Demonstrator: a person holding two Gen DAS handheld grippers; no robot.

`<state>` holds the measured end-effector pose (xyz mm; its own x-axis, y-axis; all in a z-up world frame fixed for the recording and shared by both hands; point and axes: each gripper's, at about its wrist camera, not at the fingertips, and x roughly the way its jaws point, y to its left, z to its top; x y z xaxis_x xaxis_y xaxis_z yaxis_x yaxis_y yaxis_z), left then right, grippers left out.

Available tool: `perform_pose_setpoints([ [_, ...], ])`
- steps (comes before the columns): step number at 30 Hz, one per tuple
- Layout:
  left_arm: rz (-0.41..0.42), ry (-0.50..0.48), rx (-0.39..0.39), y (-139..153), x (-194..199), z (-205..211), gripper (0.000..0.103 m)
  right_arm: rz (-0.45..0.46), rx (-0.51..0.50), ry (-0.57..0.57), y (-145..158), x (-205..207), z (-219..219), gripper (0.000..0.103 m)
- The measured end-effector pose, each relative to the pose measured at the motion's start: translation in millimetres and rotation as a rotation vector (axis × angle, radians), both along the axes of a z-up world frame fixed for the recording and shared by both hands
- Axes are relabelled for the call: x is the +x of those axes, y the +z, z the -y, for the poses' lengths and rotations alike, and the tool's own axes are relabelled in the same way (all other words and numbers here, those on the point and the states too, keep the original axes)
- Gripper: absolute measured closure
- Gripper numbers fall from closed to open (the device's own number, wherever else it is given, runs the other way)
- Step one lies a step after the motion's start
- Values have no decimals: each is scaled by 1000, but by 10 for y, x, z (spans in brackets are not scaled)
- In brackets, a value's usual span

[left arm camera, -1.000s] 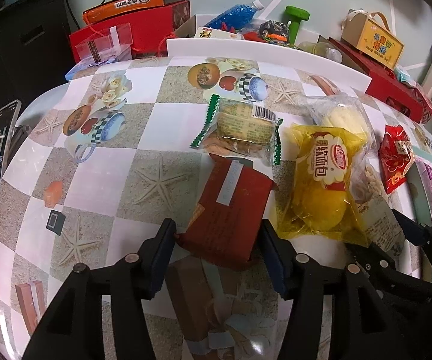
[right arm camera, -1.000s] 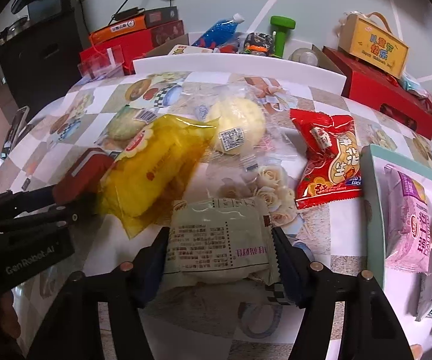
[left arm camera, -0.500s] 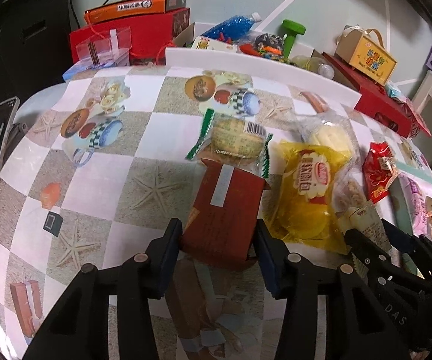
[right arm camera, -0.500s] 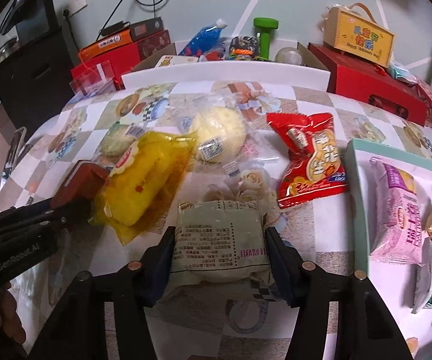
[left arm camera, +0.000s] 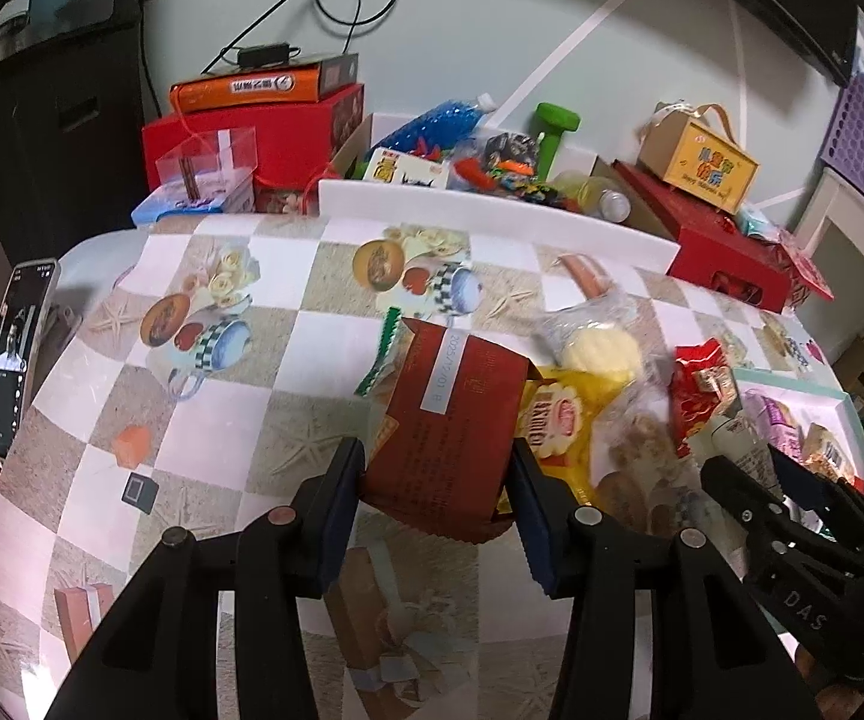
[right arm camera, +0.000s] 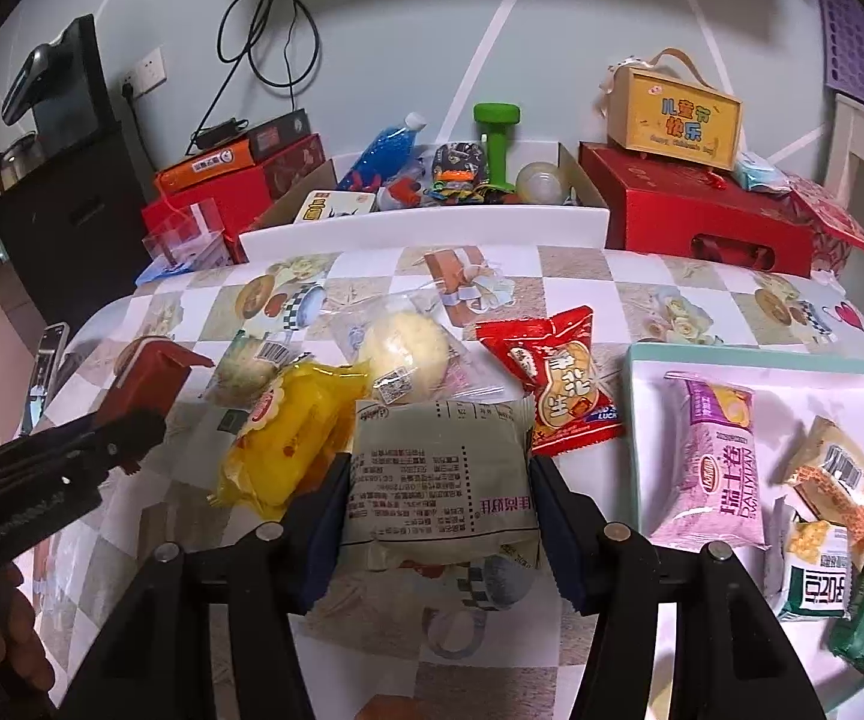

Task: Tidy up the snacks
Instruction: 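Carry the red box with left tool while right tool carries white bag over tray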

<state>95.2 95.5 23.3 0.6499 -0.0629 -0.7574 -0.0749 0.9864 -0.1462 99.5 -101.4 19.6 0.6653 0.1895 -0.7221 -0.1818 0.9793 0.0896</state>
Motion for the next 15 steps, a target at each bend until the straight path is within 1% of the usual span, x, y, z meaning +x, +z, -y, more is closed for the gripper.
perform_pose_setpoints([
  [4, 12, -21, 1, 52, -4, 84, 54, 8, 4, -17, 27, -11, 78, 42],
  [8, 34, -55, -8, 123, -12, 211, 54, 18, -5, -57, 71, -17, 216, 42],
  [12, 56, -98, -14, 195, -24, 380, 54, 31, -28, -128, 125, -43, 470, 42],
  [15, 67, -137, -6, 236, -33, 550, 54, 34, -17, -190, 156, -61, 710, 42],
])
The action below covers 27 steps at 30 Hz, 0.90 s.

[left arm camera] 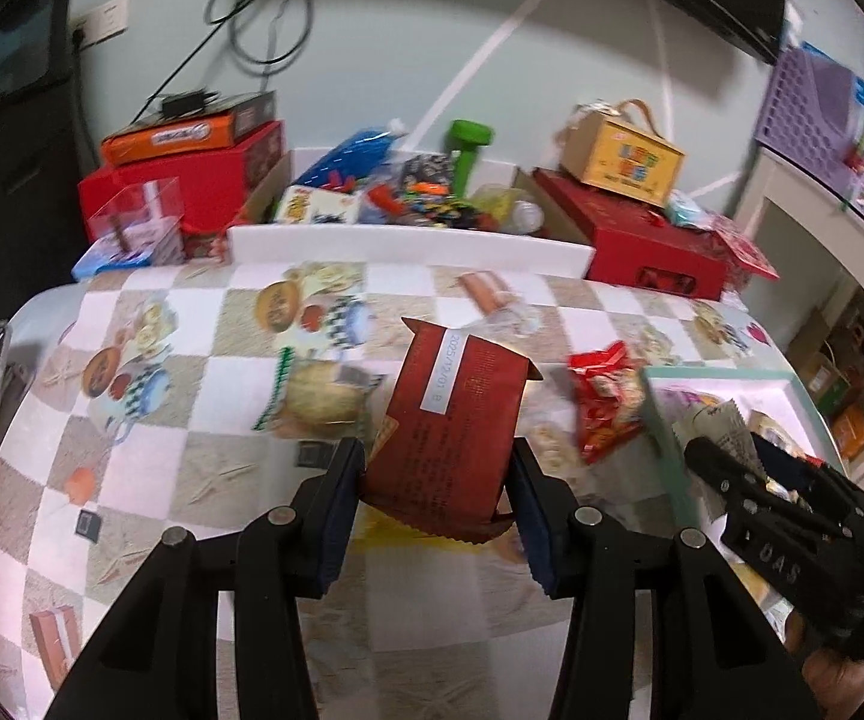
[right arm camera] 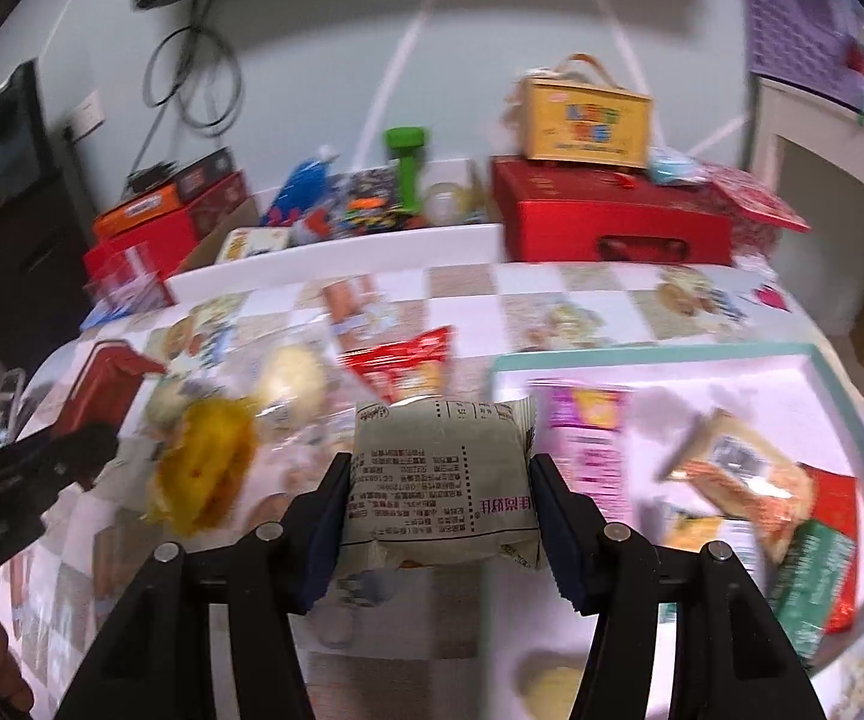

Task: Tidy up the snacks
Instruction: 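Carry the red box with left tool while right tool carries white bag over tray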

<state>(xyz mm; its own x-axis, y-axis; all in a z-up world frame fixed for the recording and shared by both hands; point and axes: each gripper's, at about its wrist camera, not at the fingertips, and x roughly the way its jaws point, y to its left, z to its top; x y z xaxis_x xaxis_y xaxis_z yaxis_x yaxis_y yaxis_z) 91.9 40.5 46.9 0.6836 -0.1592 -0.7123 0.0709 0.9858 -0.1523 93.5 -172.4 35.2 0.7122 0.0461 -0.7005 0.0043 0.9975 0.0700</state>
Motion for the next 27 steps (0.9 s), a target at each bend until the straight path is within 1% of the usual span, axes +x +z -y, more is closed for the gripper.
perform_pose_setpoints([
  [5, 8, -69, 3, 41, -8, 302, 54, 13, 9, -107, 51, -75, 390, 42],
  [8, 13, -116, 12, 58, -4, 502, 54, 22, 4, -185, 83, -135, 662, 42],
  [13, 32, -203, 37, 107, 18, 880, 54, 39, 31, -332, 113, -254, 1155, 42],
  [18, 21, -285, 39, 64, 67, 1285, 53, 45, -3, -485, 120, -368, 1553, 42],
  [23, 5, -372, 39, 9, 150, 1770, 53, 33, 30, -571, 52, -479, 1886, 42],
  [27, 3, -430, 55, -2, 215, 2103, 53, 25, 63, -594, -14, -522, 2031, 42],
])
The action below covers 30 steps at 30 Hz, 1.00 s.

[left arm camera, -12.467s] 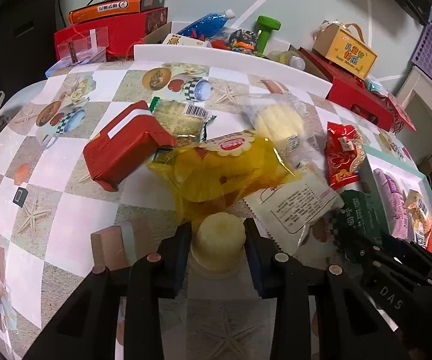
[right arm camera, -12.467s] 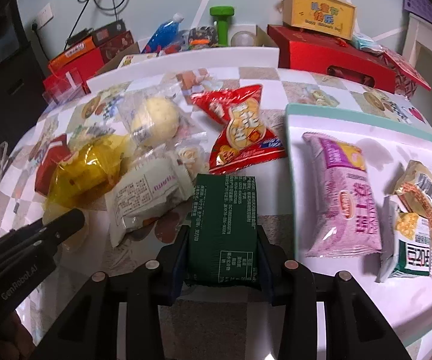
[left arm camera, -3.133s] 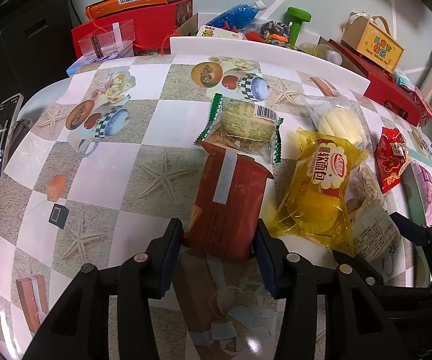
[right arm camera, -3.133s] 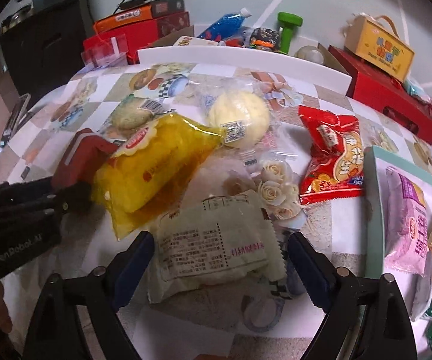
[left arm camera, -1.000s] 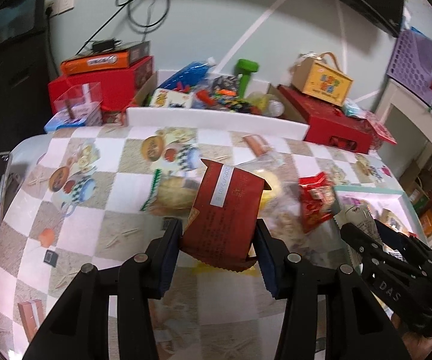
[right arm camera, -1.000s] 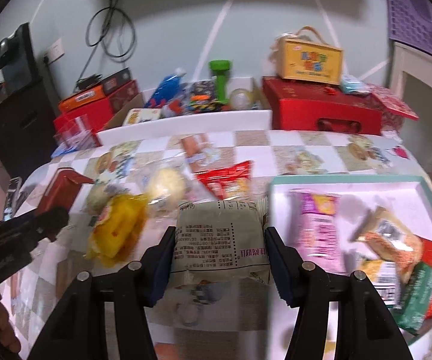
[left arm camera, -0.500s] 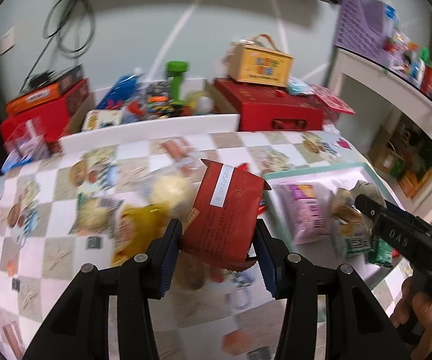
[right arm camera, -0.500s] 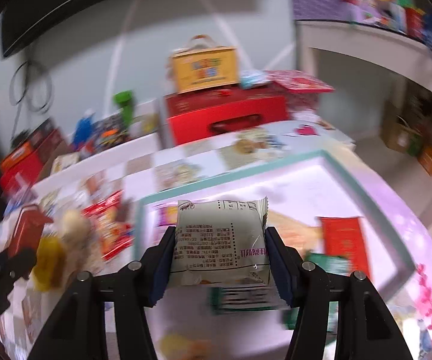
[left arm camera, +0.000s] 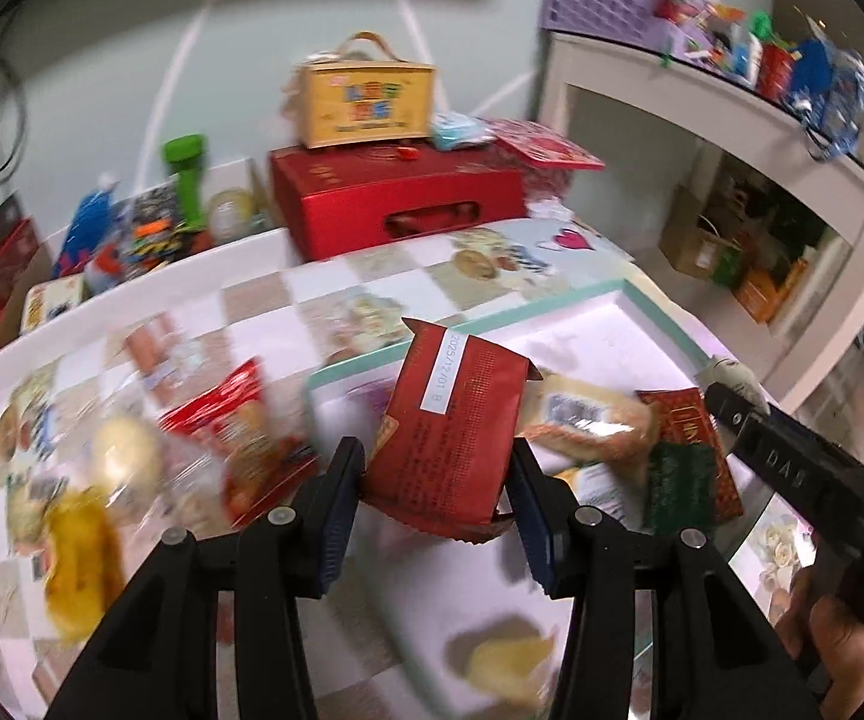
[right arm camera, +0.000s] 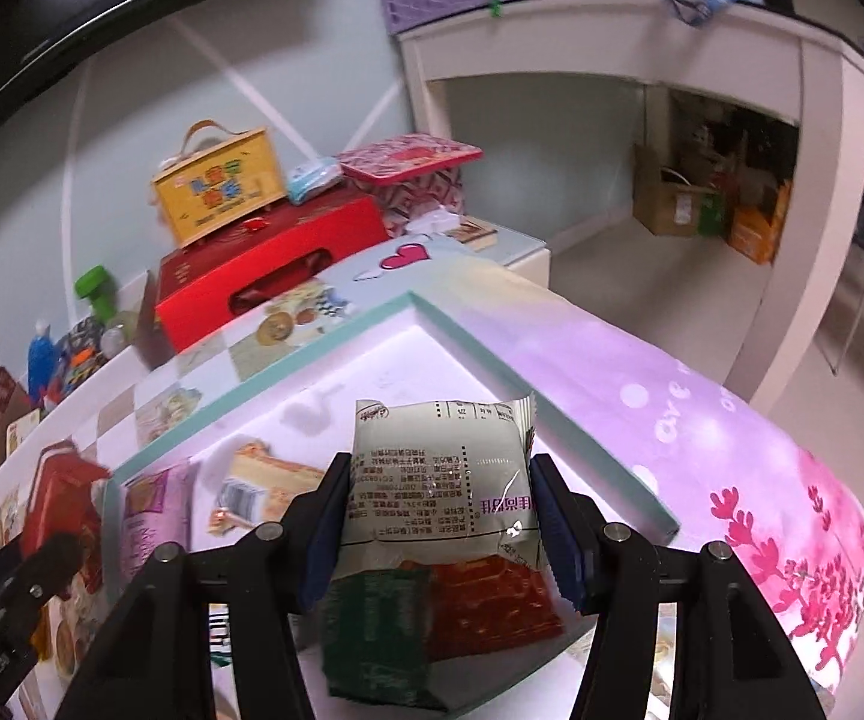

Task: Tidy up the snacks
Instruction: 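Carry the red box with left tool while right tool carries white bag over tray, then open left tool to drop red box in tray while right tool releases white bag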

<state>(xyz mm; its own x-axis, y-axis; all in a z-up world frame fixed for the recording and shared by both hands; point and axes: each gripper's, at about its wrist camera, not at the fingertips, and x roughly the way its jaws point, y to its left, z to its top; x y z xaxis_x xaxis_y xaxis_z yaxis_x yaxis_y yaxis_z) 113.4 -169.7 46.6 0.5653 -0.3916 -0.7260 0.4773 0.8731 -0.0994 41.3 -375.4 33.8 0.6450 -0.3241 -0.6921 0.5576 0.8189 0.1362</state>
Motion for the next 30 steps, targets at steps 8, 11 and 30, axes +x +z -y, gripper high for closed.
perform_pose_setpoints([
  [8, -29, -51, 24, -109, 178, 386, 53, 7, 31, 8, -90, 7, 64, 42],
  [11, -38, -54, 41, -153, 236, 465, 53, 13, 35, 36, -102, 37, 49, 37],
  [30, -31, 182, 105, -194, 315, 56, 7, -66, 22, 90, -158, 152, -80, 0],
])
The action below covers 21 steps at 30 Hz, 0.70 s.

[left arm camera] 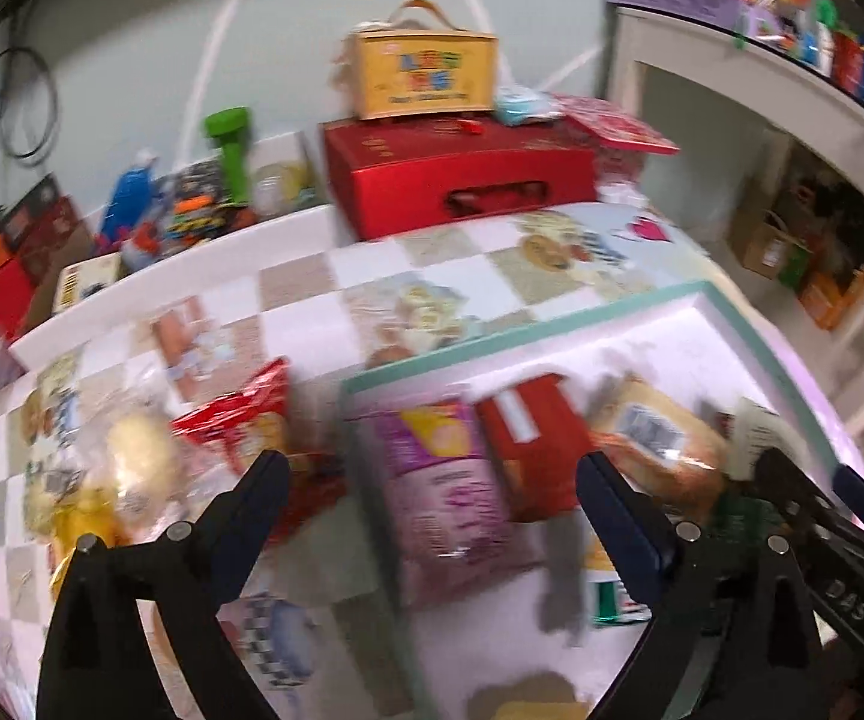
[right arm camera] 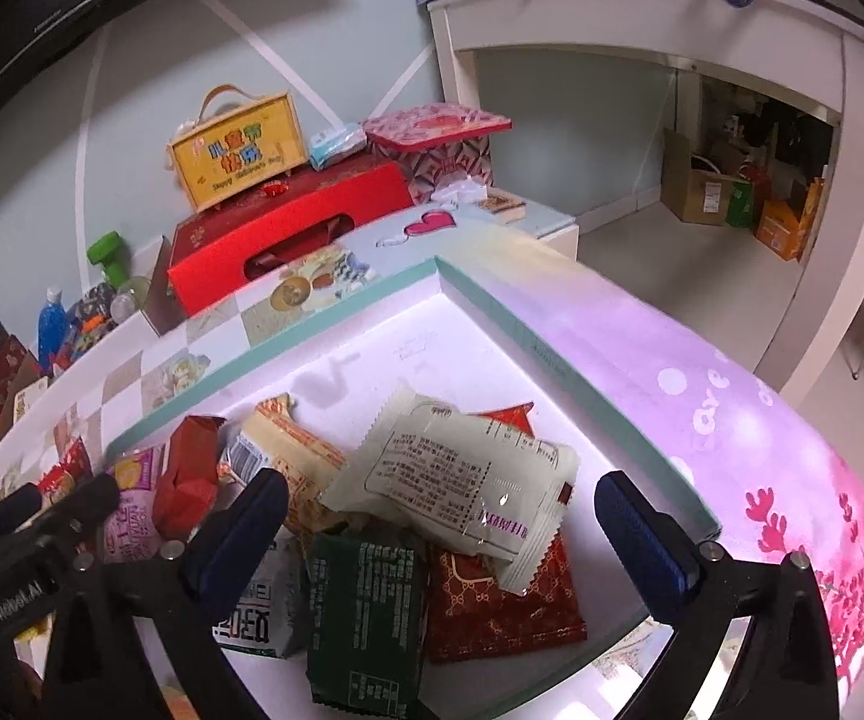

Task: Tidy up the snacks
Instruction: 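Open left tool to drop red box in tray while right tool releases white bag, then move both tools back from the tray toward the snack pile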

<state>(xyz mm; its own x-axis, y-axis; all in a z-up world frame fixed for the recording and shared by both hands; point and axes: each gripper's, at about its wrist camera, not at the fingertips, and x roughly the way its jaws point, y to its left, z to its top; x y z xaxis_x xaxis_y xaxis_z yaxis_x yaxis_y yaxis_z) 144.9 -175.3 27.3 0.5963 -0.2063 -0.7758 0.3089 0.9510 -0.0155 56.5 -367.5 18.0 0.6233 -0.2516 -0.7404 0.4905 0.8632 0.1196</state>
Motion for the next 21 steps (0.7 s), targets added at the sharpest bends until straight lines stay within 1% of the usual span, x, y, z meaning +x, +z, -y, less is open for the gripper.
perform_pose_setpoints([
  [7, -29, 83, 5, -147, 59, -170, 5, -39, -1, 19, -65, 56, -41, 0],
  [15, -29, 98, 5, -198, 59, -182, 4, -69, -8, 35, -104, 87, -87, 0],
  [21, -23, 109, -17, -189, 50, -233, 4, -76, -13, 38, -98, 97, -107, 0],
])
